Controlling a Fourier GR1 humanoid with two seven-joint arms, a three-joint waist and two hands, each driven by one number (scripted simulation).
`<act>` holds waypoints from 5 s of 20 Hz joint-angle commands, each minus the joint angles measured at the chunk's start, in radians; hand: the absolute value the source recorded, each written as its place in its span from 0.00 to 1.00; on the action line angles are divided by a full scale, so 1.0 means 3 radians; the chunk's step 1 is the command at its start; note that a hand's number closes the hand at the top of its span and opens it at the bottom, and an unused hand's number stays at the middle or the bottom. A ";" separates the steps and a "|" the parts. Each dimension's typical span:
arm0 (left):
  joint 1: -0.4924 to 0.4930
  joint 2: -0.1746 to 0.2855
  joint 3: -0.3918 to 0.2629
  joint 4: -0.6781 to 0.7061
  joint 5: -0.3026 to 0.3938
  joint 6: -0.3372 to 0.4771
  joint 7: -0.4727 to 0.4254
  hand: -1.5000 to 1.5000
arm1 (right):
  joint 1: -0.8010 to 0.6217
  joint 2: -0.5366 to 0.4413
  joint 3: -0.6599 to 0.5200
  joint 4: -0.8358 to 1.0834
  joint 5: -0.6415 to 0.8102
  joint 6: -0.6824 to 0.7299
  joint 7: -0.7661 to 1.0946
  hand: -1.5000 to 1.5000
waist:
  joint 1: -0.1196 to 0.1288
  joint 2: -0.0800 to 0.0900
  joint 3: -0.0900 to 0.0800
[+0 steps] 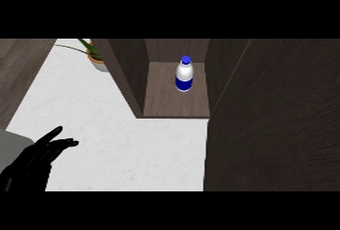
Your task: Pick up the bottled water, place it into the cabinet and close the cabinet
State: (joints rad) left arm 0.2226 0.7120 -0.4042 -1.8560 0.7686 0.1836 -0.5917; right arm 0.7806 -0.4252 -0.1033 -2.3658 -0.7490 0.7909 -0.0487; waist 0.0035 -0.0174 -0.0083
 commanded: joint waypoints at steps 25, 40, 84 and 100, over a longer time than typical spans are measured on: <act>0.0792 0.0724 0.0931 -0.0142 0.0652 -0.0778 -0.0058 0.00 | -0.1570 -0.0109 0.1465 -0.0588 0.0683 -0.0864 0.1131 1.00 | 0.0166 -0.0052 -0.0051; 0.1094 0.0898 0.1278 -0.0011 0.0813 -0.1235 -0.0180 0.00 | -0.3075 0.0735 0.2244 0.0080 0.0881 -0.2089 0.1808 1.00 | 0.0338 -0.0039 -0.0040; 0.2054 0.0151 0.2603 0.0229 0.0716 -0.2649 0.0033 0.00 | -0.5949 0.1093 0.1001 0.4110 -0.0166 -0.1518 0.1603 1.00 | 0.0088 0.0064 0.0027; 0.1779 0.0079 0.2647 0.0202 0.0647 -0.2590 0.0291 0.00 | -0.6564 0.1150 0.0730 0.4424 0.0497 -0.1983 0.1055 0.00 | 0.0101 0.0073 0.0022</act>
State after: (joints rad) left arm 0.7741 0.7342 0.3745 -1.8141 0.9632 -0.5787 -0.4981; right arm -1.0218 -0.0210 0.2605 -1.0896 -0.6477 0.3360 0.3287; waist 0.0348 0.0039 -0.0051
